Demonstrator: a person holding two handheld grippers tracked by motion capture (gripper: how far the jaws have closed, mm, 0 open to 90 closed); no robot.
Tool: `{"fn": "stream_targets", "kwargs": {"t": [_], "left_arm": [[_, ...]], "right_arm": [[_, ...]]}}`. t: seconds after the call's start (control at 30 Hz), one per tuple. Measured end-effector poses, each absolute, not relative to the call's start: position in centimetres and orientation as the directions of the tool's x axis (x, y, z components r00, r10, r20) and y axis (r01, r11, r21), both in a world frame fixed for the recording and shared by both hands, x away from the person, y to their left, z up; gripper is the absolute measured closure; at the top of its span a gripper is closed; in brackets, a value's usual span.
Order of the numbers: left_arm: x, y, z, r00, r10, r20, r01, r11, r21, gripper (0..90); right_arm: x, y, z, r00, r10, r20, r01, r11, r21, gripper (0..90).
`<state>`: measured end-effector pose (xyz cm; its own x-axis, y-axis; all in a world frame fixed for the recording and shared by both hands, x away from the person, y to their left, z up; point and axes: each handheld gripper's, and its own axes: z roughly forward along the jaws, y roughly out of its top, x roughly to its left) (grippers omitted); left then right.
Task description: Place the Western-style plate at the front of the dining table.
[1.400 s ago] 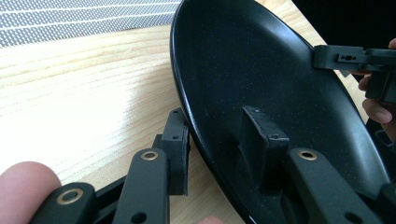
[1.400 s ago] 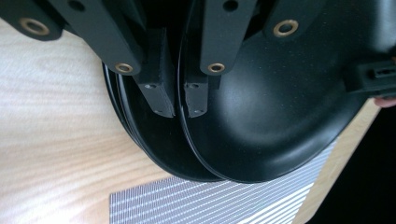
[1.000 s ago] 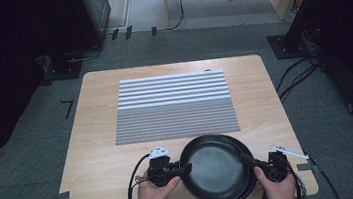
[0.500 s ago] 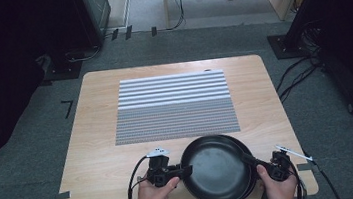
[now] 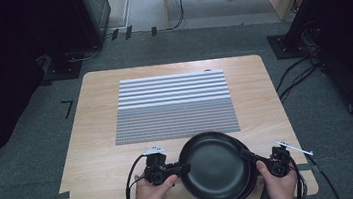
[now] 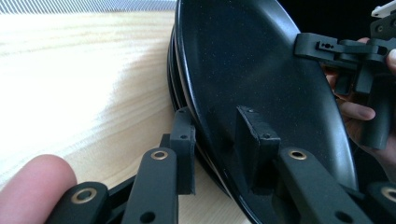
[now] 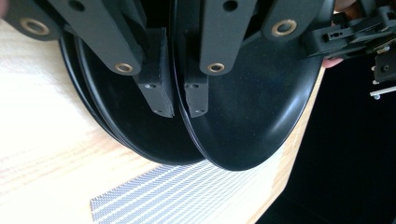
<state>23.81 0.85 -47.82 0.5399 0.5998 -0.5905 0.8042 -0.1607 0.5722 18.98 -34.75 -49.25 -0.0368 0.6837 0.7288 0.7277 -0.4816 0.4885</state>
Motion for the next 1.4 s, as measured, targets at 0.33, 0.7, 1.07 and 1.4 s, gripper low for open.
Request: {"fn": "stream_targets", "kwargs": {"t": [0.33, 0.7, 1.07, 1.4], "left_arm": [[25.8, 1.6, -46.3, 0.521, 0.608, -0.599, 0.805, -0.118, 0.581, 71.8], [28.3, 4.0, -44.8, 0.479, 0.621, -0.62, 0.811, -0.042, 0.584, 73.0], [31.1, 5.8, -44.6, 0.445, 0.642, -0.625, 0.815, -0.001, 0.579, 73.2], [33.6, 7.6, -44.5, 0.404, 0.667, -0.626, 0.826, 0.028, 0.563, 73.6]], "right_arm": [[21.1, -34.1, -47.1, -0.058, 0.69, 0.722, 0.723, -0.47, 0.507, 82.2], [25.2, -31.6, -44.7, -0.104, 0.699, 0.707, 0.723, -0.435, 0.536, 82.0], [28.8, -29.8, -44.5, -0.099, 0.703, 0.704, 0.74, -0.421, 0.525, 81.5], [32.2, -27.8, -44.8, -0.098, 0.702, 0.705, 0.762, -0.403, 0.507, 81.4]]}}
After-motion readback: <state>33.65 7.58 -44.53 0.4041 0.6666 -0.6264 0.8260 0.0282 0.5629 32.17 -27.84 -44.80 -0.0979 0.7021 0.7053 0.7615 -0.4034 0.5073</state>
